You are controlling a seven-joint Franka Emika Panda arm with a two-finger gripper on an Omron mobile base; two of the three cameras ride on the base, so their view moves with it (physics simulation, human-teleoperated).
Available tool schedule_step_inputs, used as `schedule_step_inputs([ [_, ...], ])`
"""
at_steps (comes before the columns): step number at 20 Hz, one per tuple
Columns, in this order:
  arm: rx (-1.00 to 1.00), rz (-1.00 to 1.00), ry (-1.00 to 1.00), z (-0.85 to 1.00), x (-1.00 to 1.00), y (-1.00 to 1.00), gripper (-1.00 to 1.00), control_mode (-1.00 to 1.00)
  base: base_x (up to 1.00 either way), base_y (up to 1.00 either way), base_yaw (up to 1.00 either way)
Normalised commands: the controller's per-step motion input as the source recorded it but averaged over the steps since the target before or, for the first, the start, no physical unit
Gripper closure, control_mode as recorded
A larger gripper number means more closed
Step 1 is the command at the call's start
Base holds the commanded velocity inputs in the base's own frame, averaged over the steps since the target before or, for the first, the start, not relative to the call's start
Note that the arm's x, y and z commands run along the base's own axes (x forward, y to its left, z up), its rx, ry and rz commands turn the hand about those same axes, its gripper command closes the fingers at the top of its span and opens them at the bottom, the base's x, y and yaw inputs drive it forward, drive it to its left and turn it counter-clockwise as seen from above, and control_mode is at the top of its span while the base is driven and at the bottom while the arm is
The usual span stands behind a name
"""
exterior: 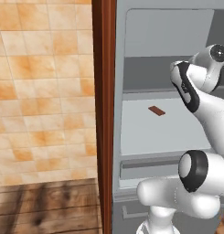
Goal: Take the lemon wedge from the fridge and place it on the plate with fish on the dining counter.
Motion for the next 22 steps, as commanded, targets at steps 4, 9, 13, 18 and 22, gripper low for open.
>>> schedule_step_inputs([
  [4,0.01,0.01,0.0,-0.14,0.4,0.0,-1.0,-1.0,0.0,0.0,0.0],
  [9,0.03,0.05,0.02,-0.11,0.13,0.0,-1.0,-1.0,0.0,0.0,0.0],
  [13,0.0,0.01,0.0,0.0,-0.03,0.0,-1.0,-1.0,0.0,0.0,0.0],
  [18,-0.03,0.0,-0.13,0.33,-0.15,0.06,-1.0,-1.0,0.0,0.0,0.0],
  [22,0.0,0.0,0.0,0.0,-0.05,0.01,-1.0,-1.0,0.0,0.0,0.0],
])
